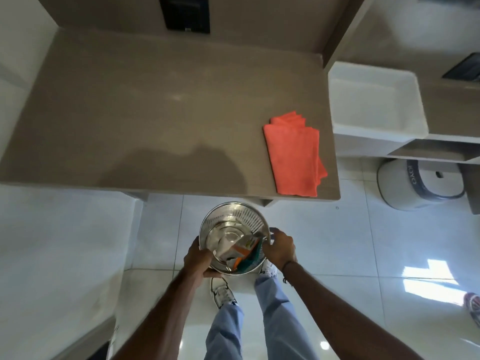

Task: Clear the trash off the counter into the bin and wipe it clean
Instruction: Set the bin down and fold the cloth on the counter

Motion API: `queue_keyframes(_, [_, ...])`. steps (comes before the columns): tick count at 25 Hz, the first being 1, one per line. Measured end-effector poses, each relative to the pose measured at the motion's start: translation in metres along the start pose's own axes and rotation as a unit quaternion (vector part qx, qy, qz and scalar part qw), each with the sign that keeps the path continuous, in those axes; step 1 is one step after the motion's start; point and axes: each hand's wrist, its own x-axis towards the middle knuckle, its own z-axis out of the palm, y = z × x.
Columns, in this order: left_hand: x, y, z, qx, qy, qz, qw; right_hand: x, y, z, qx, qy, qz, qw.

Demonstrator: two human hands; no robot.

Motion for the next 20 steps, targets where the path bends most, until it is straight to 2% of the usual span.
queue_keyframes(3, [0.078,-0.017,0.02,0.043,0.019,0.008,0.999,0.062,0.026,0.041,-0.002,-0.037,0.063,0.997])
queue_keyframes(7, [0.186,-0.054,0.051,0.167,0.081,0.029,0.982,0.143,0.077,0.106,0.052,-0.059,0.134,0.988])
queue_keyframes(9, [0.232,-0.071,0.06,0.206,0.085,0.033,0.974,0.176,0.098,0.136,0.084,-0.075,0.15,0.982])
queue_keyframes(13, [0.296,-0.095,0.069,0.158,0.044,-0.014,0.986,0.22,0.134,0.188,0.134,-0.113,0.166,0.97])
queue_keyframes(17, [0.318,-0.111,0.071,0.115,0.054,-0.024,0.992,0.233,0.147,0.211,0.31,-0.159,0.258,0.901])
queue_keyframes(20, [0.31,-0.123,0.067,0.077,0.026,-0.065,0.995,0.221,0.146,0.209,0.321,-0.16,0.27,0.893])
